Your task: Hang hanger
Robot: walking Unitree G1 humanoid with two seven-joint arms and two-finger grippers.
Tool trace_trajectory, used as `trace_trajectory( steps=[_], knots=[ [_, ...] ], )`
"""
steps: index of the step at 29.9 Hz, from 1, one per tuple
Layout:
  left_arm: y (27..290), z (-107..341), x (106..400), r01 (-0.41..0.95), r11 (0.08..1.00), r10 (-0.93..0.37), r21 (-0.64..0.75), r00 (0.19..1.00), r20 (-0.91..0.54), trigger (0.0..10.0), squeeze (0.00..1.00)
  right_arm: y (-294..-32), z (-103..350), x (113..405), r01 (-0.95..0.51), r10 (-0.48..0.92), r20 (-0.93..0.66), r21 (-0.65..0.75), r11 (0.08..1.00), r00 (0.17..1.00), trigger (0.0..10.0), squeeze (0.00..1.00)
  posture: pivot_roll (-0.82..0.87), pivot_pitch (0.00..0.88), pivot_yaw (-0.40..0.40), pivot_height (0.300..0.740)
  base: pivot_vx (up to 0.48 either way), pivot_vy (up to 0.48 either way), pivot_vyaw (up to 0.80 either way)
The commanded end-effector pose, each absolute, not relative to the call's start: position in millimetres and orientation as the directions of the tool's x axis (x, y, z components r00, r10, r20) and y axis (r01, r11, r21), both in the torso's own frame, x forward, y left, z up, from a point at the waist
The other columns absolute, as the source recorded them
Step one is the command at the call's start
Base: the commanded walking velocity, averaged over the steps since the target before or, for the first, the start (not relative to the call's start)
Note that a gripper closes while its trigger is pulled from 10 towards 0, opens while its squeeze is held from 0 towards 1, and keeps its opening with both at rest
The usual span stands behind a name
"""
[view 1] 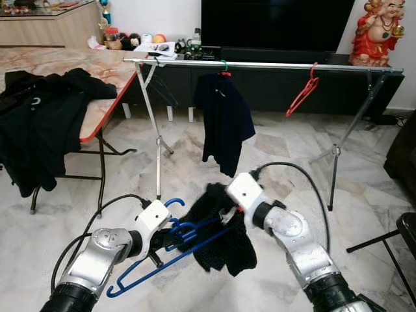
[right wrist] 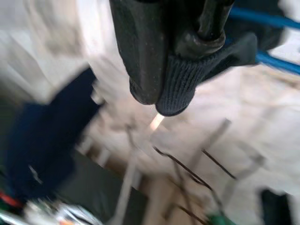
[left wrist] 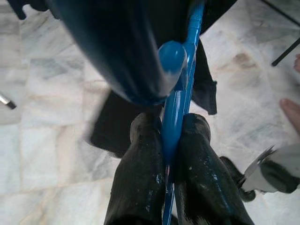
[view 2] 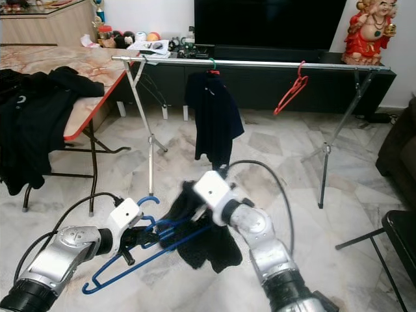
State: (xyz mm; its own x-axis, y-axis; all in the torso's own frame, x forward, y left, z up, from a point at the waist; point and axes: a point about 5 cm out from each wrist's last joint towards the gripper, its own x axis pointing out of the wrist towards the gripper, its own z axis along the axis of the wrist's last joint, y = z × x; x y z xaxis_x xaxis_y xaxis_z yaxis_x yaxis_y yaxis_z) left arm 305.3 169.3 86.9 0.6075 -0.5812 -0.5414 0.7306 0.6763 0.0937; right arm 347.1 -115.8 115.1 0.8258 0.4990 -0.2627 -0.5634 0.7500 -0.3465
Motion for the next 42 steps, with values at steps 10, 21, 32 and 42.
trace_trajectory(
  steps=[10, 21, 32, 42],
  knots=[
    [173, 91, 306, 0.714, 0.690, -0.562, 0.120, 0.632, -0.534, 10.0, 0.00, -120, 114, 354, -0.474, 0.400, -0.264, -0.353, 0.807, 0.878, 10.0, 0.00, 0.11, 0.041, -0.014, 0.740, 0.000, 0.000, 0.00],
    [180, 93, 311, 0.676, 0.717, -0.509, 0.169, 0.674, -0.535, 10.0, 0.00, -128, 108, 359, -0.357, 0.264, -0.269, -0.406, 0.841, 0.926, 10.0, 0.00, 0.11, 0.041, -0.014, 0.740, 0.000, 0.000, 0.00],
    [176, 91, 311, 0.674, 0.718, -0.508, 0.172, 0.677, -0.532, 10.0, 0.00, -120, 107, 358, -0.393, 0.308, -0.279, -0.340, 0.854, 0.910, 10.0, 0.00, 0.11, 0.040, -0.014, 0.740, 0.000, 0.000, 0.00],
    [167, 93, 311, 0.694, 0.707, -0.551, 0.138, 0.662, -0.507, 10.0, 0.00, -107, 107, 356, -0.445, 0.369, -0.274, -0.310, 0.840, 0.888, 10.0, 0.00, 0.10, 0.036, -0.015, 0.740, 0.000, 0.000, 0.00]
  ],
)
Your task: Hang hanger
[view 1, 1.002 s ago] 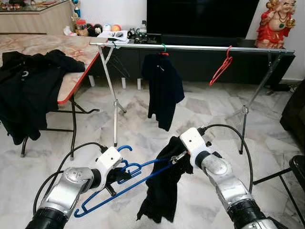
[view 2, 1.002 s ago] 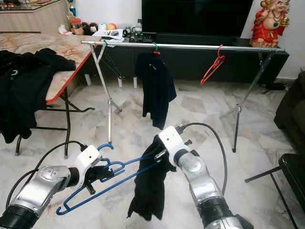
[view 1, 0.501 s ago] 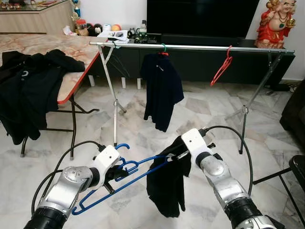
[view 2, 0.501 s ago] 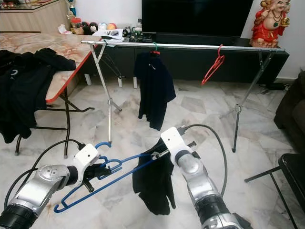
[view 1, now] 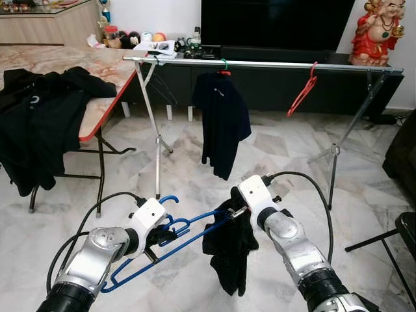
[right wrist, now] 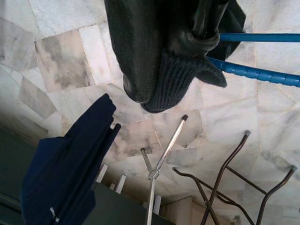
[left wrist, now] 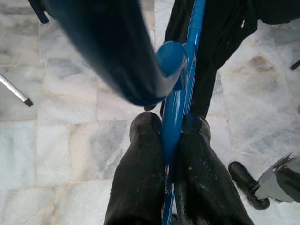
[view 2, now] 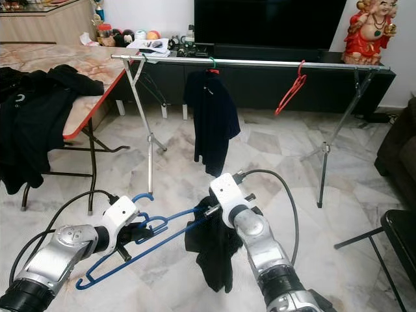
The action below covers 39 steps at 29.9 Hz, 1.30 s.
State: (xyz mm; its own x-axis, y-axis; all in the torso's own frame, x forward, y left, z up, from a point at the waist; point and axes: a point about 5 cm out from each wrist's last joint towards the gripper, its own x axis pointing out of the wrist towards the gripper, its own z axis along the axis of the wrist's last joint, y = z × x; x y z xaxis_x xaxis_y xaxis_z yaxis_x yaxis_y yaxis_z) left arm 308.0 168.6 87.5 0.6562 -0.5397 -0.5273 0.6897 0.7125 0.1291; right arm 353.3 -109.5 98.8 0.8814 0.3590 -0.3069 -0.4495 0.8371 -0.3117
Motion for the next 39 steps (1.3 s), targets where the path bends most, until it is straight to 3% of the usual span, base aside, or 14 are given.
trace_trajectory(
  steps=[1, 9, 20, 24, 26, 39],
  knots=[
    [167, 93, 311, 0.695, 0.706, -0.552, 0.137, 0.662, -0.507, 10.0, 0.00, -107, 107, 356, -0.445, 0.369, -0.275, -0.309, 0.840, 0.888, 10.0, 0.00, 0.10, 0.036, -0.015, 0.740, 0.000, 0.000, 0.00],
    [163, 95, 311, 0.694, 0.711, -0.574, 0.108, 0.663, -0.480, 10.0, 0.00, -95, 109, 352, -0.500, 0.433, -0.277, -0.257, 0.827, 0.858, 10.0, 0.00, 0.10, 0.038, -0.018, 0.740, 0.000, 0.000, 0.00],
    [161, 94, 298, 0.770, 0.635, -0.651, 0.054, 0.571, -0.500, 10.0, 0.00, -113, 105, 358, -0.376, 0.300, -0.281, -0.273, 0.886, 0.912, 10.0, 0.00, 0.10, 0.027, -0.017, 0.740, 0.000, 0.000, 0.00],
    [161, 95, 308, 0.721, 0.684, -0.596, 0.109, 0.638, -0.487, 10.0, 0.00, -107, 106, 357, -0.410, 0.338, -0.281, -0.257, 0.875, 0.898, 10.0, 0.00, 0.10, 0.025, -0.015, 0.740, 0.000, 0.000, 0.00],
    [166, 97, 320, 0.632, 0.759, -0.507, 0.156, 0.725, -0.466, 10.0, 0.00, -104, 107, 356, -0.414, 0.344, -0.277, -0.258, 0.873, 0.897, 10.0, 0.00, 0.10, 0.023, -0.014, 0.740, 0.000, 0.000, 0.00],
    [167, 95, 319, 0.629, 0.762, -0.503, 0.155, 0.724, -0.471, 10.0, 0.00, -80, 136, 350, -0.507, 0.478, -0.189, -0.158, 0.847, 0.858, 10.0, 0.00, 0.10, 0.030, -0.015, 0.740, 0.000, 0.000, 0.00]
  ],
)
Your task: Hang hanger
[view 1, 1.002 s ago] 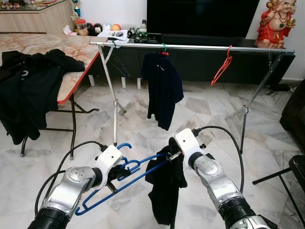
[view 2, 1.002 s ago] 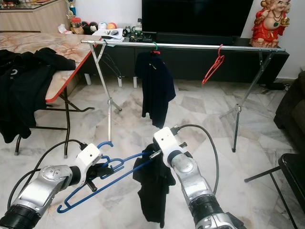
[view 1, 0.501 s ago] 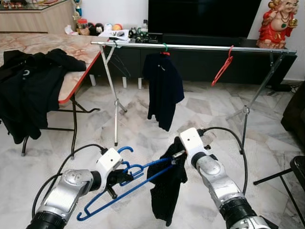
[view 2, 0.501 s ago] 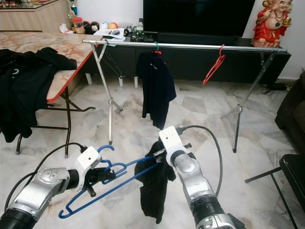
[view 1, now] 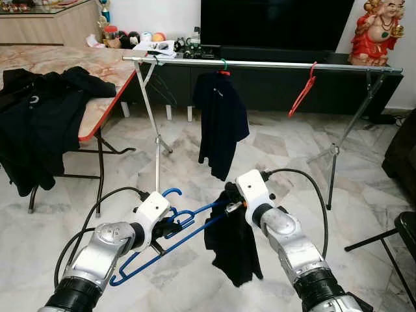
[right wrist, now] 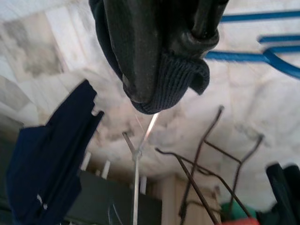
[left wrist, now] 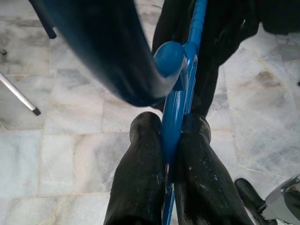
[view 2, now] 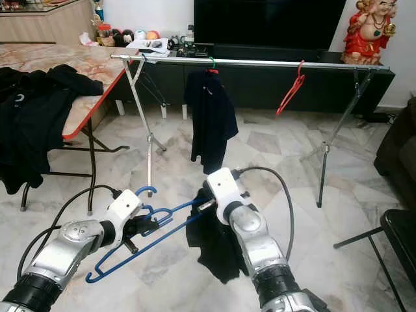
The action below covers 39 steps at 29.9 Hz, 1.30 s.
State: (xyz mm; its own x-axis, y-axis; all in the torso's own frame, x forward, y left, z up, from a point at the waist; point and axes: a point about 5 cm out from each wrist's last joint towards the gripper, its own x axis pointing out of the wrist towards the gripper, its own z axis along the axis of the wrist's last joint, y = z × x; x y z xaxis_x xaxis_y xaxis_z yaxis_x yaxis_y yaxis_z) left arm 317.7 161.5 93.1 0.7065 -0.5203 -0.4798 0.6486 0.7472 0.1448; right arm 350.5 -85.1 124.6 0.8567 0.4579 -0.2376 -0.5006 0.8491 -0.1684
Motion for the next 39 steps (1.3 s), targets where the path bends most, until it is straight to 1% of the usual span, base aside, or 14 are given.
trace_trajectory(
  steps=[1, 6, 9, 10, 13, 15, 17, 23, 28, 29, 33, 35, 37, 39],
  knots=[
    [167, 95, 319, 0.628, 0.763, -0.501, 0.155, 0.725, -0.472, 10.0, 0.00, -79, 138, 350, -0.504, 0.477, -0.180, -0.164, 0.848, 0.860, 10.0, 0.00, 0.10, 0.032, -0.018, 0.740, 0.000, 0.000, 0.00],
    [167, 94, 320, 0.626, 0.763, -0.496, 0.158, 0.725, -0.477, 10.0, 0.00, -79, 140, 350, -0.449, 0.430, -0.183, -0.081, 0.890, 0.884, 10.0, 0.00, 0.10, 0.033, -0.020, 0.740, 0.000, 0.000, 0.00],
    [166, 94, 320, 0.626, 0.764, -0.497, 0.157, 0.726, -0.475, 10.0, 0.00, -69, 143, 343, -0.507, 0.495, -0.183, -0.021, 0.862, 0.849, 10.0, 0.00, 0.10, 0.032, -0.021, 0.740, 0.000, 0.000, 0.00],
    [166, 93, 320, 0.627, 0.764, -0.498, 0.156, 0.725, -0.475, 10.0, 0.00, -68, 144, 342, -0.511, 0.500, -0.178, -0.024, 0.859, 0.848, 10.0, 0.00, 0.10, 0.032, -0.021, 0.740, 0.000, 0.000, 0.00],
    [165, 92, 319, 0.633, 0.758, -0.498, 0.157, 0.717, -0.487, 10.0, 0.00, -81, 134, 347, -0.414, 0.393, -0.212, -0.065, 0.908, 0.895, 10.0, 0.00, 0.09, 0.029, -0.020, 0.740, 0.000, 0.000, 0.00],
    [168, 91, 319, 0.624, 0.762, -0.479, 0.175, 0.724, -0.496, 10.0, 0.00, -100, 119, 353, -0.299, 0.266, -0.273, -0.087, 0.950, 0.925, 10.0, 0.00, 0.10, 0.025, -0.020, 0.740, 0.000, 0.000, 0.00],
    [168, 91, 320, 0.617, 0.766, -0.472, 0.179, 0.730, -0.494, 10.0, 0.00, -109, 110, 353, -0.262, 0.216, -0.306, -0.119, 0.958, 0.927, 10.0, 0.00, 0.10, 0.021, -0.020, 0.740, 0.000, 0.000, 0.00],
    [171, 94, 324, 0.578, 0.791, -0.443, 0.199, 0.766, -0.466, 10.0, 0.00, -112, 97, 347, -0.273, 0.207, -0.351, -0.149, 0.950, 0.913, 10.0, 0.00, 0.10, 0.019, -0.019, 0.740, 0.000, 0.000, 0.00],
    [166, 95, 321, 0.625, 0.764, -0.500, 0.162, 0.731, -0.463, 10.0, 0.00, -95, 101, 343, -0.352, 0.317, -0.341, -0.045, 0.935, 0.885, 10.0, 0.00, 0.10, 0.016, -0.014, 0.740, 0.000, 0.000, 0.00],
    [164, 95, 319, 0.645, 0.750, -0.523, 0.147, 0.714, -0.465, 10.0, 0.00, -87, 104, 341, -0.408, 0.383, -0.334, -0.008, 0.913, 0.862, 10.0, 0.00, 0.10, 0.016, -0.014, 0.740, 0.000, 0.000, 0.00],
    [158, 95, 314, 0.693, 0.714, -0.584, 0.100, 0.668, -0.460, 10.0, 0.00, -70, 121, 335, -0.509, 0.512, -0.274, 0.087, 0.856, 0.814, 10.0, 0.00, 0.09, 0.021, -0.015, 0.740, 0.000, 0.000, 0.00],
    [157, 95, 312, 0.708, 0.701, -0.604, 0.084, 0.652, -0.458, 10.0, 0.00, -67, 125, 334, -0.543, 0.543, -0.251, 0.077, 0.836, 0.801, 10.0, 0.00, 0.09, 0.024, -0.016, 0.740, 0.000, 0.000, 0.00],
    [155, 95, 310, 0.719, 0.692, -0.619, 0.067, 0.638, -0.458, 10.0, 0.00, -65, 128, 332, -0.589, 0.573, -0.230, 0.002, 0.808, 0.787, 10.0, 0.00, 0.09, 0.026, -0.016, 0.740, 0.000, 0.000, 0.00],
    [156, 94, 307, 0.734, 0.676, -0.631, 0.059, 0.619, -0.468, 10.0, 0.00, -70, 130, 335, -0.557, 0.535, -0.209, -0.063, 0.828, 0.819, 10.0, 0.00, 0.09, 0.026, -0.016, 0.740, 0.000, 0.000, 0.00]
  ],
)
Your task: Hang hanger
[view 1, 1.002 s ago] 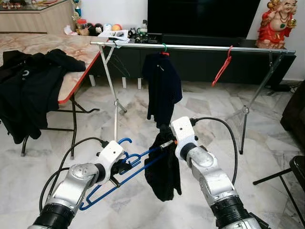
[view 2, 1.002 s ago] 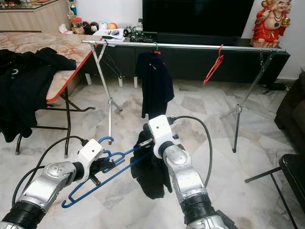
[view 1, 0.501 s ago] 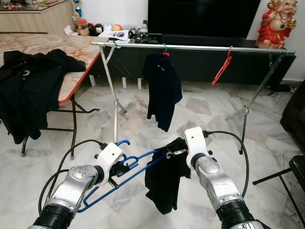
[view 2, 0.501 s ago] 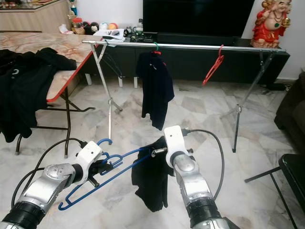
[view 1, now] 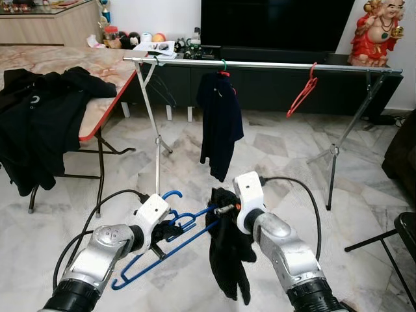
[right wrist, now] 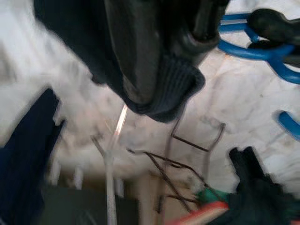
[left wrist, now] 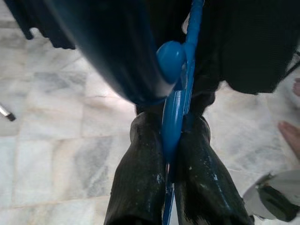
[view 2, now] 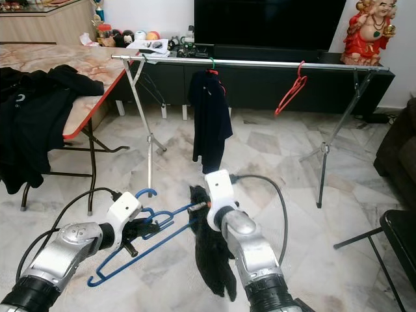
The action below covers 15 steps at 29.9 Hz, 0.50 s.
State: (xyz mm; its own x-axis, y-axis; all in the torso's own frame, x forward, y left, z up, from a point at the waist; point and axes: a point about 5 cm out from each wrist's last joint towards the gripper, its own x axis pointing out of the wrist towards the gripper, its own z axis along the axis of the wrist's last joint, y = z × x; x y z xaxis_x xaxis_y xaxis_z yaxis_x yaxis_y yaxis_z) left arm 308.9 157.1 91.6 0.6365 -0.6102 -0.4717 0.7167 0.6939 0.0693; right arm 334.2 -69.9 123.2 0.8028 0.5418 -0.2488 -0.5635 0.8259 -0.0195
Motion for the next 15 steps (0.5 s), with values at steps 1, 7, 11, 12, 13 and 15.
trace_trajectory(
  steps=[1, 7, 11, 12, 13, 15],
  knots=[
    [156, 94, 306, 0.737, 0.674, -0.632, 0.058, 0.615, -0.471, 10.0, 0.00, -73, 130, 337, -0.537, 0.514, -0.207, -0.069, 0.841, 0.832, 10.0, 0.00, 0.09, 0.026, -0.016, 0.740, 0.000, 0.000, 0.00],
    [165, 94, 304, 0.731, 0.679, -0.617, 0.067, 0.617, -0.488, 10.0, 0.00, -107, 126, 353, -0.350, 0.288, -0.249, -0.261, 0.900, 0.925, 10.0, 0.00, 0.10, 0.033, -0.019, 0.740, 0.000, 0.000, 0.00],
    [167, 95, 304, 0.726, 0.684, -0.610, 0.071, 0.623, -0.490, 10.0, 0.00, -115, 124, 356, -0.317, 0.244, -0.254, -0.304, 0.898, 0.936, 10.0, 0.00, 0.10, 0.033, -0.020, 0.740, 0.000, 0.000, 0.00],
    [167, 95, 304, 0.730, 0.680, -0.613, 0.071, 0.619, -0.490, 10.0, 0.00, -117, 122, 356, -0.311, 0.234, -0.261, -0.309, 0.899, 0.937, 10.0, 0.00, 0.10, 0.033, -0.020, 0.740, 0.000, 0.000, 0.00],
    [167, 95, 303, 0.736, 0.673, -0.620, 0.069, 0.613, -0.491, 10.0, 0.00, -118, 120, 356, -0.308, 0.230, -0.265, -0.309, 0.900, 0.937, 10.0, 0.00, 0.10, 0.033, -0.020, 0.740, 0.000, 0.000, 0.00],
    [166, 96, 301, 0.750, 0.658, -0.634, 0.063, 0.598, -0.491, 10.0, 0.00, -118, 118, 356, -0.304, 0.223, -0.271, -0.312, 0.900, 0.937, 10.0, 0.00, 0.10, 0.033, -0.020, 0.740, 0.000, 0.000, 0.00]
  ],
)
